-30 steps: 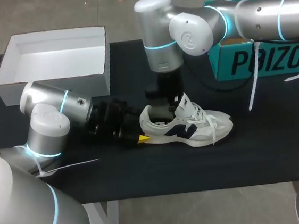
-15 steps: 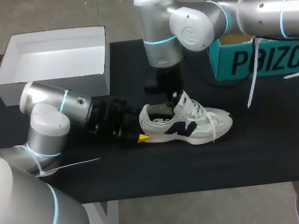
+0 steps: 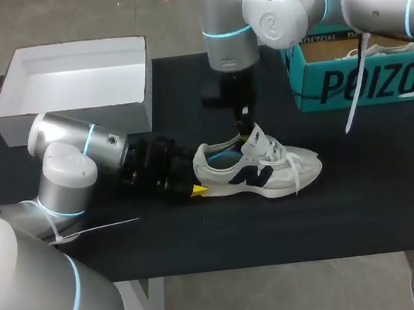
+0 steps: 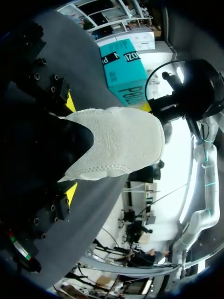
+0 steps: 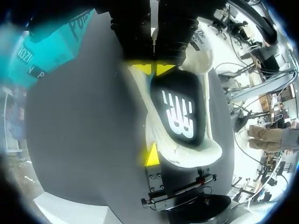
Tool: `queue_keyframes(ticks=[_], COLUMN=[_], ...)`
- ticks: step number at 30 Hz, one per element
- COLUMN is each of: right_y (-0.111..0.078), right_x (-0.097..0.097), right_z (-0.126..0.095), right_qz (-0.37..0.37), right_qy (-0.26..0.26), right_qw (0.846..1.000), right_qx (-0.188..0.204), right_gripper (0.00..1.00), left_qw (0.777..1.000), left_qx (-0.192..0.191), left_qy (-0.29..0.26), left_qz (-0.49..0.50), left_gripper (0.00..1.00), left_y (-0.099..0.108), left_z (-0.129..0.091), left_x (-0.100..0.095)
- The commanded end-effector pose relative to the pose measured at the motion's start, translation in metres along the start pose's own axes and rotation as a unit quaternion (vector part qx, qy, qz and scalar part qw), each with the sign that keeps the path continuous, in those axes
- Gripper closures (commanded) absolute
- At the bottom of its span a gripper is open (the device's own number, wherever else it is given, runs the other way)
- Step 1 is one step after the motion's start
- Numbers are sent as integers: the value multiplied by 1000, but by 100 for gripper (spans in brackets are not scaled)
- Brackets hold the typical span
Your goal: Take the shoe out of the shoebox, open the shoe tongue, remove and reinsert the insole, then place the shoe into the shoebox
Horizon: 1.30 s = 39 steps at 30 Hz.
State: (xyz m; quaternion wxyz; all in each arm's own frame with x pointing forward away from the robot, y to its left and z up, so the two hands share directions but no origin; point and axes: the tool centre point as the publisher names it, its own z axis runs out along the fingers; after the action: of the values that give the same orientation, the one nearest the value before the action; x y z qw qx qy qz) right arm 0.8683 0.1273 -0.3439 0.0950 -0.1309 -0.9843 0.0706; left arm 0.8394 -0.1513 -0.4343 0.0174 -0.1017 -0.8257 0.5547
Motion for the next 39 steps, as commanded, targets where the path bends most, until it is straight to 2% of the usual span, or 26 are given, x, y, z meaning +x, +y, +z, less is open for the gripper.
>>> queue_keyframes(ticks=[1, 7, 14, 20, 24, 34, 39], right_y=[-12, -28, -39, -39, -24, 33, 54], right_x=[0, -1, -2, -3, -3, -5, -4], right_z=[-9, -10, -15, -17, -19, -12, -17], right_qz=[6, 25, 40, 39, 25, -22, -37], right_qy=[-7, -5, -9, -10, -8, 2, 3], right_qw=[1000, 999, 998, 997, 997, 998, 997], right_qx=[-9, -27, -48, -59, -67, -63, -73], right_gripper=[100, 100, 100, 100, 100, 100, 100], left_qw=[1000, 1000, 1000, 1000, 1000, 1000, 1000], left_qx=[0, 0, 0, 0, 0, 0, 0], left_qy=[1, 1, 1, 1, 1, 1, 1], left_qz=[1, 1, 1, 1, 1, 1, 1], left_gripper=[100, 100, 100, 100, 100, 100, 100], left_y=[2, 2, 2, 2, 2, 2, 2], left_z=[2, 2, 2, 2, 2, 2, 2], left_x=[1, 1, 1, 1, 1, 1, 1])
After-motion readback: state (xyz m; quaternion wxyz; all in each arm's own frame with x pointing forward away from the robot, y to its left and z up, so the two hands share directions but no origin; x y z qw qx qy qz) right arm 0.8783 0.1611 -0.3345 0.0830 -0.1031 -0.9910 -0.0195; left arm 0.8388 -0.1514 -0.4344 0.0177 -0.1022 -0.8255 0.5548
